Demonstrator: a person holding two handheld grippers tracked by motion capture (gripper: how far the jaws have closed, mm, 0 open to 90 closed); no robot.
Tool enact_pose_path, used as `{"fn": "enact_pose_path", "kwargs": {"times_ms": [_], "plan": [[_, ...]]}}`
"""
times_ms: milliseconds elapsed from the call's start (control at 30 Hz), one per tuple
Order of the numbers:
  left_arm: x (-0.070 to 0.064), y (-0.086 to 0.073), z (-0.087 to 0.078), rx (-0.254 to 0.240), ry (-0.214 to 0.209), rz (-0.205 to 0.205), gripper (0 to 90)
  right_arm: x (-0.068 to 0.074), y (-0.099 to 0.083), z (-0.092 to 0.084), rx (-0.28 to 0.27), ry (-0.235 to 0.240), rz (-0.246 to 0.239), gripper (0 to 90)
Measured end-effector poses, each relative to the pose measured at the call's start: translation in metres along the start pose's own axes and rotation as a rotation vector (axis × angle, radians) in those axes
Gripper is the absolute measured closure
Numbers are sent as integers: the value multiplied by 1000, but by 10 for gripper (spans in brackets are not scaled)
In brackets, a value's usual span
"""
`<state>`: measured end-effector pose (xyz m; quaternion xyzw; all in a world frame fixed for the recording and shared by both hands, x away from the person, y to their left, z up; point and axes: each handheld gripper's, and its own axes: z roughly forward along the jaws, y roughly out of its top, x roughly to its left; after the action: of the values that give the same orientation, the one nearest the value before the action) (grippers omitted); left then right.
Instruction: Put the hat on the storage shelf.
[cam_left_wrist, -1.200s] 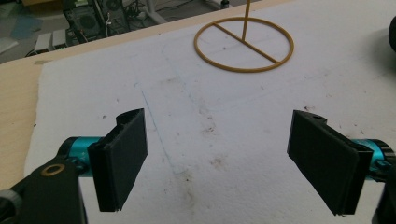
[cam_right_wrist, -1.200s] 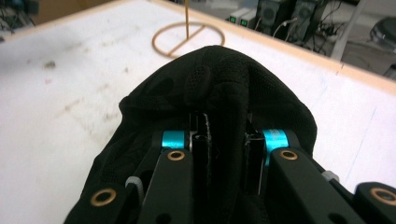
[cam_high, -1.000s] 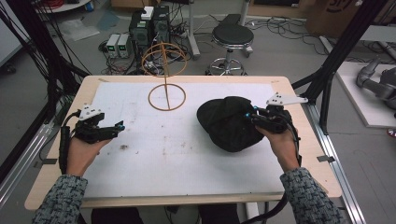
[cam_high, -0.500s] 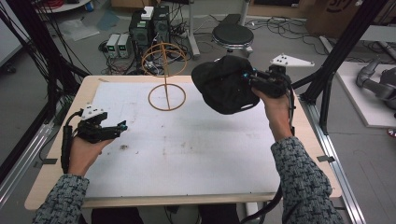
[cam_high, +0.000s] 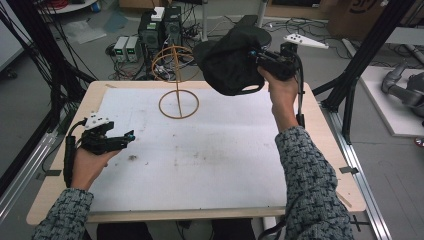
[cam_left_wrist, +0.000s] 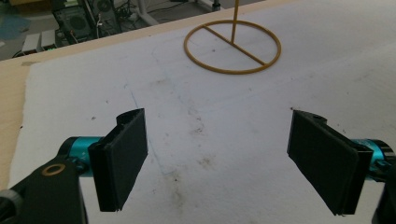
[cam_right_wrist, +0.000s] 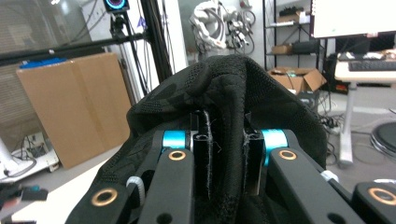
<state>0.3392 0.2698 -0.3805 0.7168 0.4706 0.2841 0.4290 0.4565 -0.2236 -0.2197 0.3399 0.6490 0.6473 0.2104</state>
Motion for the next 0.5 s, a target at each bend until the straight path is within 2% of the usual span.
{"fn": "enact_pose_path", "kwargs": {"times_ms": [100,167,233,300,367,400,500], "plan": [[2,0,-1,0,-2,0,204,1,3,13,-23,17,28,807],[2,0,-1,-2,-2,3,204,2,5,26,-30,31,24,807],[2,1,-3,-2,-3,11,204,3,5,31,-31,32,14,807],[2,1,-4,-3,-2,16,204,6,6,40,-34,52,13,806],[2,2,-5,-5,-3,21,204,10,7,55,-68,89,28,806],[1,2,-6,-2,-6,25,204,10,7,55,-68,89,28,806],[-1,2,-8,-6,-9,31,204,14,10,73,-76,125,32,807]]}}
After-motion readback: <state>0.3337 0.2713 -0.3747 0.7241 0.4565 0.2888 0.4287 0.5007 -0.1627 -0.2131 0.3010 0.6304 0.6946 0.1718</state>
